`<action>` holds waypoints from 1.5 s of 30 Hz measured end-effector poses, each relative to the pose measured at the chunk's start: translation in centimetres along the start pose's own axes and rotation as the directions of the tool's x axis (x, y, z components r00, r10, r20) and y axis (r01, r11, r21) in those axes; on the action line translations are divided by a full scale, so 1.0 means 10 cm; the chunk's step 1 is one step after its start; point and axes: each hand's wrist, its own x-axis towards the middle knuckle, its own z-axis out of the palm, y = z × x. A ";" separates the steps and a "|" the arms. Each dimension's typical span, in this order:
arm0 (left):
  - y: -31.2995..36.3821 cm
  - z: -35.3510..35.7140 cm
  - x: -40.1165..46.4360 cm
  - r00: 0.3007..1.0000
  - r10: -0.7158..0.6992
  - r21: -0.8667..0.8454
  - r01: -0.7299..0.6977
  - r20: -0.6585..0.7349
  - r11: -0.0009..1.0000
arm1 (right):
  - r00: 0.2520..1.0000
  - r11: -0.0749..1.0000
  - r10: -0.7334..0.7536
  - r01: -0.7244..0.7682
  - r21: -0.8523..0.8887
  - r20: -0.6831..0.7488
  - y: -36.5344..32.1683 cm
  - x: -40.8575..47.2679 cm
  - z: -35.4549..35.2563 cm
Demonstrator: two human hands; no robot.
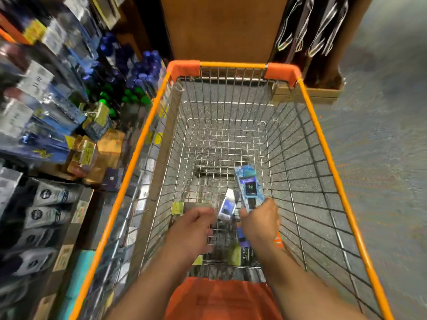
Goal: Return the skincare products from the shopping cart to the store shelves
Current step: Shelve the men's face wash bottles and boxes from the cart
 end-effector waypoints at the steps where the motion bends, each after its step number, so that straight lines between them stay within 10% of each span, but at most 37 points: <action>1: 0.02 -0.01 -0.08 1.000 0.013 0.011 -0.013 0.022 1.000 | 1.000 0.999 -0.001 0.001 0.047 0.005 -0.04 -0.09 -0.06; 24: 1.15 -0.49 -1.66 0.847 0.478 -0.371 -0.532 -0.235 0.761 | 0.766 0.629 -0.623 0.611 0.481 -0.160 -1.04 -1.83 -2.03; 45: 0.70 -2.30 -3.41 0.697 0.646 -0.503 -0.697 -0.310 0.511 | 0.650 0.311 -0.757 0.261 0.914 0.073 -2.21 -3.38 -2.52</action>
